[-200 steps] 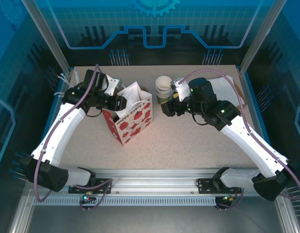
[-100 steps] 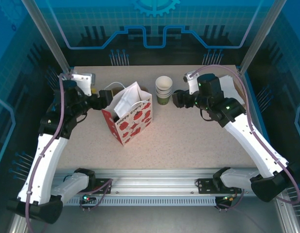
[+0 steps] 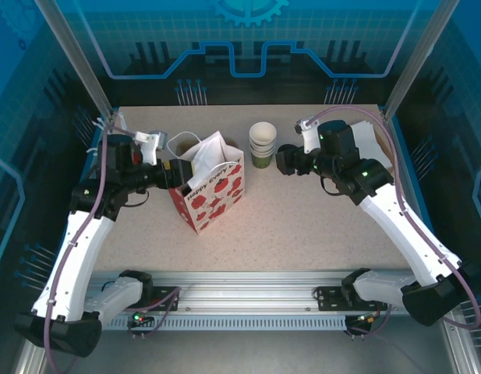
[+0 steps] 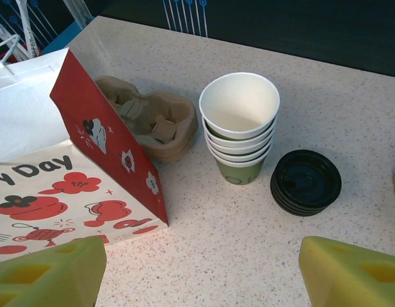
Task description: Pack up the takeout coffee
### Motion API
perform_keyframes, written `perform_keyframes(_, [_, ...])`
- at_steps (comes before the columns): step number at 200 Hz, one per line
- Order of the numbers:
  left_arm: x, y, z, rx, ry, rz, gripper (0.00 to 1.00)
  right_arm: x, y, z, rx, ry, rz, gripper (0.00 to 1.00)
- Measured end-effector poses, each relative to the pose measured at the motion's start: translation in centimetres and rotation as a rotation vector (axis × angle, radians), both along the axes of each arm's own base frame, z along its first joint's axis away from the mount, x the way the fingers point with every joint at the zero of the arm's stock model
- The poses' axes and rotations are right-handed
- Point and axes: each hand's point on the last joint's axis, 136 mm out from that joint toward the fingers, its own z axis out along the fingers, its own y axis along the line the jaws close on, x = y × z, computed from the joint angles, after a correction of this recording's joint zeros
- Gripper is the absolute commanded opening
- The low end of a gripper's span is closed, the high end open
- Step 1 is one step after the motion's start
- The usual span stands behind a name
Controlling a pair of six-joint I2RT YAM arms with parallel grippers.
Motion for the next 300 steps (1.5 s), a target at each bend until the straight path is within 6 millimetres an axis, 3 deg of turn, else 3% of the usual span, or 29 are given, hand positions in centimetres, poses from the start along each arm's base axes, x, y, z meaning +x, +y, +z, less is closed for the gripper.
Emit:
perform_keyframes(27, [-0.5, -0.8, -1.6, 0.024, 0.065, -0.044, 0.61, 0.0, 0.1, 0.1, 0.009, 0.002, 0.003, 0.81])
perform_keyframes(77, [-0.1, -1.9, -2.1, 0.057, 0.091, -0.101, 0.23, -0.1, 0.5, -0.1, 0.021, 0.009, 0.016, 0.81])
perform_keyframes(142, [0.1, -2.0, -2.2, 0.101, 0.107, -0.13, 0.02, 0.1, 0.5, -0.9, 0.013, 0.025, 0.016, 0.81])
perform_keyframes(195, [1.4, -2.3, -4.2, 0.246, 0.167, -0.177, 0.0, 0.1, 0.6, -1.6, 0.011, 0.038, 0.017, 0.81])
perform_keyframes(300, [2.0, -1.8, -7.5, 0.46, 0.303, -0.312, 0.11, 0.3, 0.9, -2.1, 0.018, 0.049, 0.019, 0.81])
